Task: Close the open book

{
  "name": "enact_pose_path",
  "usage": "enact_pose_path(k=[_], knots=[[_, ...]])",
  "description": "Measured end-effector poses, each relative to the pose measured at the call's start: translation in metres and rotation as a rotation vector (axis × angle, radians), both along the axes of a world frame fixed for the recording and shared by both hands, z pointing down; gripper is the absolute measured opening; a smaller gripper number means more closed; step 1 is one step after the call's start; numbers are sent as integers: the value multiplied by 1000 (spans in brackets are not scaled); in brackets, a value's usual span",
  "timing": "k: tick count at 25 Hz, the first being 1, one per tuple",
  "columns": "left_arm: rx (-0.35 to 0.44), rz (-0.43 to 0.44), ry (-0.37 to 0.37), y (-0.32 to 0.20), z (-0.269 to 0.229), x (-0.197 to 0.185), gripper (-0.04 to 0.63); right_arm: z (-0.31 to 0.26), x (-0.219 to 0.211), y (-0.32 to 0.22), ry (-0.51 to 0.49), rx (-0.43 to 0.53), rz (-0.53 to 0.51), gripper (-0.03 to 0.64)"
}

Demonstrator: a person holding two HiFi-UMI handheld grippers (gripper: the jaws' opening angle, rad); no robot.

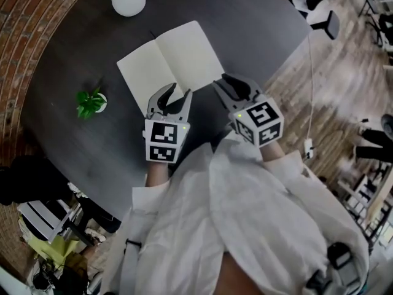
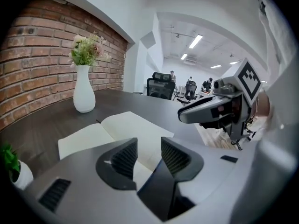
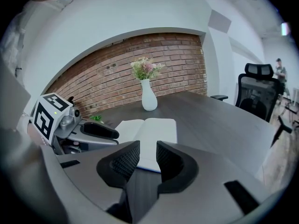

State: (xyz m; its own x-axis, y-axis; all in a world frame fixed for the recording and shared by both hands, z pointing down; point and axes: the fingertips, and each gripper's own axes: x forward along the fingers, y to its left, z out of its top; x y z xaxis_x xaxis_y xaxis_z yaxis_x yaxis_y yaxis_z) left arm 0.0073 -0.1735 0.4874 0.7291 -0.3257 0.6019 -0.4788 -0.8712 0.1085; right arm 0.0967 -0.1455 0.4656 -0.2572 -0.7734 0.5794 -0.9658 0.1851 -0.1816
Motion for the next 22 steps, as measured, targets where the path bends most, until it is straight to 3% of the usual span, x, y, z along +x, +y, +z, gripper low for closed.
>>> enact_pose_path(k=[9,12,17,22], knots=[[-36,98,-106,21,27,27,178,3,18,0,-30,-7,-2,89],[10,105,-170,22,29,28,184,5,24,-1,-37,-7,-14,89],[57,76,-199,16,26,27,184,7,32,-2,-70,-7,-13,89],[130,104,-305,8,31,27,184,11,40,-2,-89,-10,-15,89]])
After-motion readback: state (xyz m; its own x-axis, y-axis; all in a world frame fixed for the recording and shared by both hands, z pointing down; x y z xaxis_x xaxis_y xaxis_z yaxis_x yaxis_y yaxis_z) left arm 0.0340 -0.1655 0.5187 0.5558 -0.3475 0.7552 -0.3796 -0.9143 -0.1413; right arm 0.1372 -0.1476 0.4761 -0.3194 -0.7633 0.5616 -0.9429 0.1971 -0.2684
